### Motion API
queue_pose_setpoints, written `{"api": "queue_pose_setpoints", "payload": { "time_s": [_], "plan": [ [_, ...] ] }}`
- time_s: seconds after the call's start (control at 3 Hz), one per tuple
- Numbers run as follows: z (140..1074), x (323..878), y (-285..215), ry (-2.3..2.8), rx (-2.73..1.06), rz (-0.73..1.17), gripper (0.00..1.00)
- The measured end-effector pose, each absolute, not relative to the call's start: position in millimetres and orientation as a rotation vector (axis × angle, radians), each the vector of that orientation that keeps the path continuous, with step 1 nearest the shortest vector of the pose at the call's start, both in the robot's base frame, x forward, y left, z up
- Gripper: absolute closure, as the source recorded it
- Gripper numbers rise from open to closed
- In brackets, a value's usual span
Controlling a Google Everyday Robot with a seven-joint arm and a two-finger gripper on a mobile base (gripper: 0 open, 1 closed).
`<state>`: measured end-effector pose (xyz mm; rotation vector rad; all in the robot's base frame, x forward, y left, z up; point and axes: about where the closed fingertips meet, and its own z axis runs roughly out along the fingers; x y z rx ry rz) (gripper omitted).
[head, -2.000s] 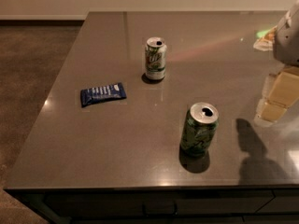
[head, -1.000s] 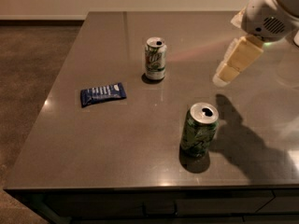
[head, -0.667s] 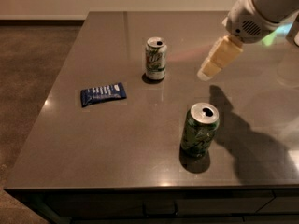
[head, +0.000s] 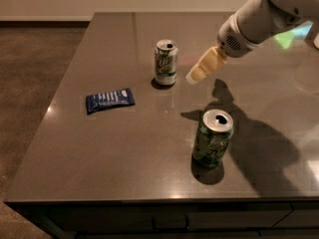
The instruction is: Move 7up can near green can
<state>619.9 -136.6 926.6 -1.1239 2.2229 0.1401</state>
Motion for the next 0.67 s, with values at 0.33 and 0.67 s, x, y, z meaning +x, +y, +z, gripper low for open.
{"api": "queue_pose_setpoints", "payload": {
  "time_s": [0.33, 0.67],
  "plan": [
    [914, 638, -119, 2.213, -1.054, 0.187, 0.00],
    [907, 651, -95, 2.185, -1.031, 0.242, 0.00]
  ]
}}
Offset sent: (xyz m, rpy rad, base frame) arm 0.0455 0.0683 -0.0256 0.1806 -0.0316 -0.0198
